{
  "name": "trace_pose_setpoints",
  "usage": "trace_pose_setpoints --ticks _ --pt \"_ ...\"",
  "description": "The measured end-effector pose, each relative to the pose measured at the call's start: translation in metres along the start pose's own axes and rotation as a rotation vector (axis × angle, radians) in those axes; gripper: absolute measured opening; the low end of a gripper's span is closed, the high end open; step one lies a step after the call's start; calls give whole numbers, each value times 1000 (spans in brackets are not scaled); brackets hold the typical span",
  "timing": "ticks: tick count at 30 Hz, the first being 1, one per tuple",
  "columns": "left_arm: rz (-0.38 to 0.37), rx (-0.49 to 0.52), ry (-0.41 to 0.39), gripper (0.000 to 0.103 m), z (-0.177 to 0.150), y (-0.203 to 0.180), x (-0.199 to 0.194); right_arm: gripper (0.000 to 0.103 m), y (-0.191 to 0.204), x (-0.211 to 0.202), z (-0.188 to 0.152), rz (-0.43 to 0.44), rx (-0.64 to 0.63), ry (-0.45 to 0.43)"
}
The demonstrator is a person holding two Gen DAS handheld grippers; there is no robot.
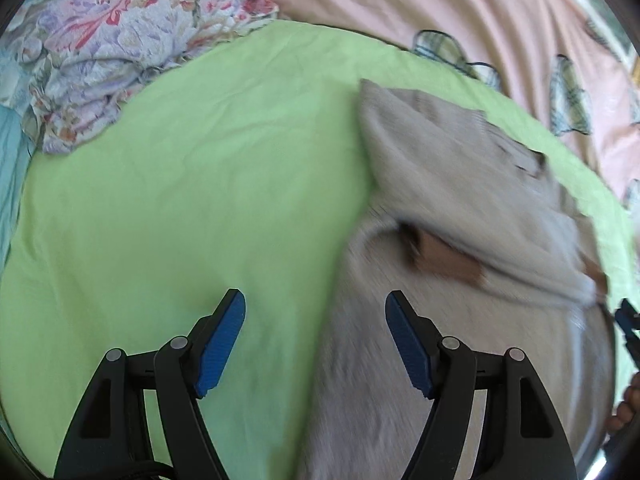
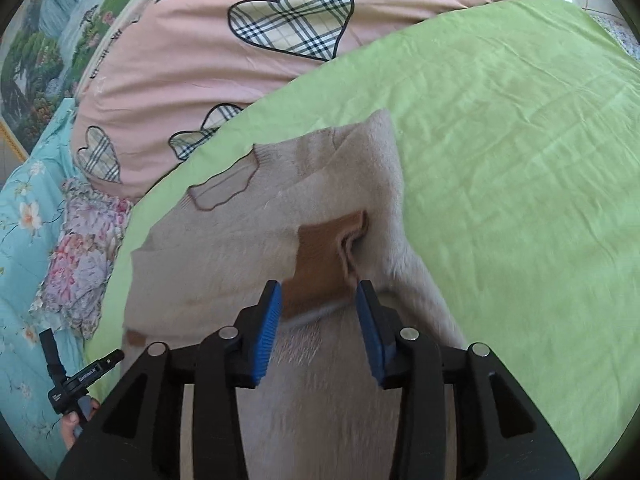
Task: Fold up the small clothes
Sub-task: 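Release the cuff with the right gripper and withdraw, then grasp the brown ribbed hem with both grippers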
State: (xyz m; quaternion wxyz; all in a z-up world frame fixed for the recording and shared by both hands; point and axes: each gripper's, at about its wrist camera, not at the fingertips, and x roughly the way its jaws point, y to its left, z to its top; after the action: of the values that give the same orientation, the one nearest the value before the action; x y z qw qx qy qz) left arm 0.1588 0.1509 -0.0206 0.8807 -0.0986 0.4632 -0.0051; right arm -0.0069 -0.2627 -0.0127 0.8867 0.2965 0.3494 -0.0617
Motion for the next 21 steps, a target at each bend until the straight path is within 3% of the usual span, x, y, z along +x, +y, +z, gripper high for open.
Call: trace_pose_setpoints --ticks 10,14,21 --pt "-101 65 56 73 -61 1 -39 52 -1 -48 -61 53 -16 60" --pt "-142 89 76 79 -93 3 -53 57 -4 -67 -77 66 -34 60" --pt "-152 148 103 80 -133 12 -74 57 -15 -94 -95 100 -55 82"
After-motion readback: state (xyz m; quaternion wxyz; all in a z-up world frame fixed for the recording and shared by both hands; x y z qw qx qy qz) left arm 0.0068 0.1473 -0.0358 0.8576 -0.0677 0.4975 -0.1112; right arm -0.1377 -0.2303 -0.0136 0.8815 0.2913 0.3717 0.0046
